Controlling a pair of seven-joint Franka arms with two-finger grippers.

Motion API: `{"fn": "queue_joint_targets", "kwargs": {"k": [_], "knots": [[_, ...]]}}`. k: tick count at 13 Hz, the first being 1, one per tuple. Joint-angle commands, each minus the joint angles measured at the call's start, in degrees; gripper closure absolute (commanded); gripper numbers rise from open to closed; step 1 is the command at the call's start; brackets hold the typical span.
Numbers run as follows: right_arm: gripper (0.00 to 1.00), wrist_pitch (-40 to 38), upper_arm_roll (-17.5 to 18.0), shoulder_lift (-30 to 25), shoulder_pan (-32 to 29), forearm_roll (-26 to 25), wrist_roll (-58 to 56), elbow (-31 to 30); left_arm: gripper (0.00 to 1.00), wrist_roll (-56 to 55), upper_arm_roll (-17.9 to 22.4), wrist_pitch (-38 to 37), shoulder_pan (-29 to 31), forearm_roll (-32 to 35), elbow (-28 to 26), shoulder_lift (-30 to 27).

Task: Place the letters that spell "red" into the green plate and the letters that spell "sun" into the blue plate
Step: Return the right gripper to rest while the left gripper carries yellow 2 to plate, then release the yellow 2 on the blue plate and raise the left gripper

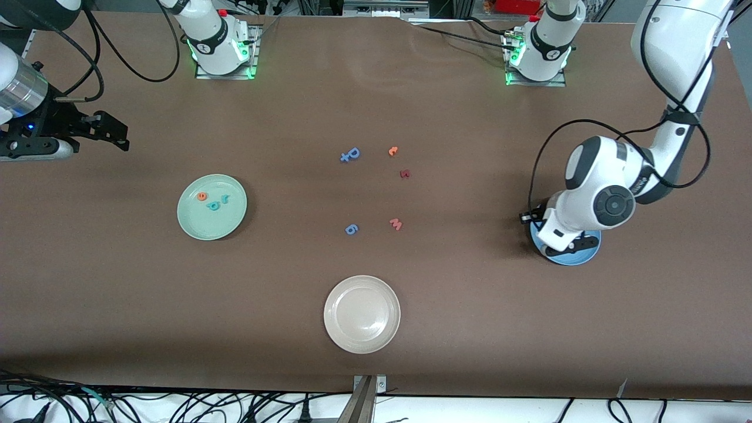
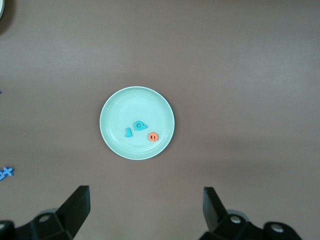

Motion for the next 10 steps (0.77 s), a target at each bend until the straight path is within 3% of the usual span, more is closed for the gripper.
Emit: {"fn": "queue_joint_targets", "kwargs": {"k": [1,5,6,8,9,10], "knots": [[0.0,-0.8,0.6,0.0,0.0,1.1,-0.6,0.9,0.8,7.1,1.2,-2.1,1.9,3.8,1.7,0.5],[0.0,-2.3,0.5,0.0,-0.1,1.2,-0.3,0.9,0.78,15.1,1.6,-2.0,5.1,4.0,1.7,1.2],[0.0,-2.4,0.5,0.0,0.0,1.2,-0.2,1.0,0.68,15.4,1.6,-2.0,5.1,4.2,1.8,1.7],[0.0,-2.5,0.6,0.0,0.0,1.2,-0.2,1.0,0.11,19.3,2.1,-1.8,5.7,4.2,2.6,2.8],[0.0,-2.5,0.6,0.0,0.0,1.2,-0.2,0.9,0.0,20.3,2.2,-1.8,6.0,4.2,2.7,2.7],[0.0,-2.7,0.6,0.0,0.0,1.2,-0.2,1.0,0.0,20.4,2.2,-2.0,6.7,4.2,2.9,2.2]]}}
